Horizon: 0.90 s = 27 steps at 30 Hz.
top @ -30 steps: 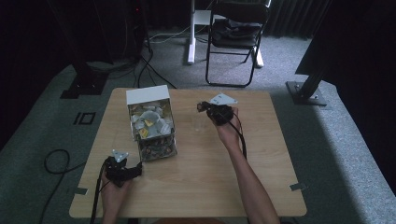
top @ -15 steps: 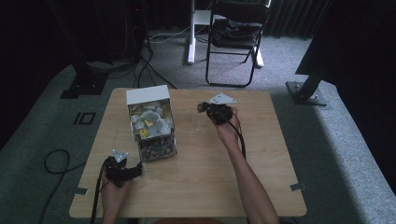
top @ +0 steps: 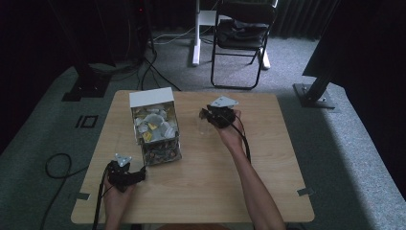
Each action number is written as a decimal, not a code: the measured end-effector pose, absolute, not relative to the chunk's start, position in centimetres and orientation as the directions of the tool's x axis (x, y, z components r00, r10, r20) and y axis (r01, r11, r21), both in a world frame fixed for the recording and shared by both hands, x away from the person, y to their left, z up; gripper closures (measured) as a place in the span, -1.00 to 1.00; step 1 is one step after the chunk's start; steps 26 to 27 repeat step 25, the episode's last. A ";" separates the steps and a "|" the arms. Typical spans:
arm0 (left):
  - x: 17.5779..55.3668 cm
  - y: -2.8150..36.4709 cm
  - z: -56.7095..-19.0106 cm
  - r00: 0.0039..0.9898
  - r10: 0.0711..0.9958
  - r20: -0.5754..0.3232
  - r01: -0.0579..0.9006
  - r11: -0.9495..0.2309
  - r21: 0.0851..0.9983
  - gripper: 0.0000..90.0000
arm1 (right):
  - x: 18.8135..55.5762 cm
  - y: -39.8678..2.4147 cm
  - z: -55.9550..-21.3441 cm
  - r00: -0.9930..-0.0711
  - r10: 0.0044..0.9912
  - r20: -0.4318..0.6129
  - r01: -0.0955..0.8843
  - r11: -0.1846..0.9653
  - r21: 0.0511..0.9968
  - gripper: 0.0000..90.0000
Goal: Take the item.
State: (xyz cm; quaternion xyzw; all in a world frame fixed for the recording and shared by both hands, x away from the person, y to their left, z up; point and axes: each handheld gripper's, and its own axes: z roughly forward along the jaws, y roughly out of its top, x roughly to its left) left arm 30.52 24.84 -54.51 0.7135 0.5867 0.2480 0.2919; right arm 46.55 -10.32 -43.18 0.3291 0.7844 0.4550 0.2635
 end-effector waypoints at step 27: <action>30.5 24.8 -54.5 0.188 0.982 0.011 0.692 -0.141 0.708 -0.67 | 42.4 -12.8 -44.0 -0.605 0.791 -0.089 0.328 0.349 0.878 -0.26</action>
